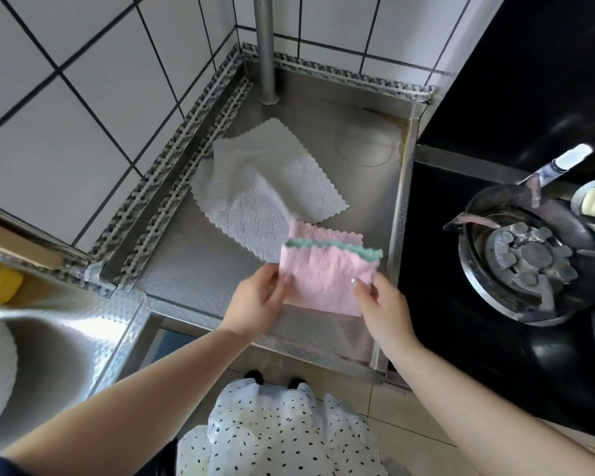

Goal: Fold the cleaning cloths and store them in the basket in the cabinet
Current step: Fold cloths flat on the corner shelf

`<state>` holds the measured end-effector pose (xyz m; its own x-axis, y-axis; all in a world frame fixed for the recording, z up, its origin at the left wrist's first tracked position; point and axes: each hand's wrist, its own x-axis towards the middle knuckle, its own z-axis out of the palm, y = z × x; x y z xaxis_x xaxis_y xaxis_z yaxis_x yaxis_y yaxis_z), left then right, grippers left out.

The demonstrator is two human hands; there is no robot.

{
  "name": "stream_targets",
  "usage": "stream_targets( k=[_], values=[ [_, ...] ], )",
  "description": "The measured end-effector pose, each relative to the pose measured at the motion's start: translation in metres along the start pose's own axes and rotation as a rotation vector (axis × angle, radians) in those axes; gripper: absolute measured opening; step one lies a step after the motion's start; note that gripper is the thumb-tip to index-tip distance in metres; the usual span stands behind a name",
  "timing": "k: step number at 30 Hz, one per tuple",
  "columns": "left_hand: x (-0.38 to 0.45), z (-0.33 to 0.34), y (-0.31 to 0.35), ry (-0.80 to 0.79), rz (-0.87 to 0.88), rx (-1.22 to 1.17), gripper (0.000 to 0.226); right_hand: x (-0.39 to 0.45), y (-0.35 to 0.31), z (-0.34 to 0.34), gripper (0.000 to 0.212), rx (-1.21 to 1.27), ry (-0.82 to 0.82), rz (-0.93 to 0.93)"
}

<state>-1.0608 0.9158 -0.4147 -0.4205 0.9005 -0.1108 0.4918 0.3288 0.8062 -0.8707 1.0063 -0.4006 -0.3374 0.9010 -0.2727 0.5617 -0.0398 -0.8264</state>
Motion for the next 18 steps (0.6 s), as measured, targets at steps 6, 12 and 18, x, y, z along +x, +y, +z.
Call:
stream_targets(
  k=[6,12,18],
  values=[
    [0.040,0.010,0.017,0.038,-0.193,-0.097,0.021,0.052,-0.013,0.013,0.024,-0.064,0.050,0.092],
    [0.057,0.016,0.013,0.003,-0.326,0.007,0.030,0.072,-0.012,0.015,0.039,-0.278,0.017,0.170],
    [0.063,0.017,0.007,-0.047,-0.370,0.112,0.029,0.073,-0.009,0.015,0.038,-0.392,-0.007,0.179]
  ],
)
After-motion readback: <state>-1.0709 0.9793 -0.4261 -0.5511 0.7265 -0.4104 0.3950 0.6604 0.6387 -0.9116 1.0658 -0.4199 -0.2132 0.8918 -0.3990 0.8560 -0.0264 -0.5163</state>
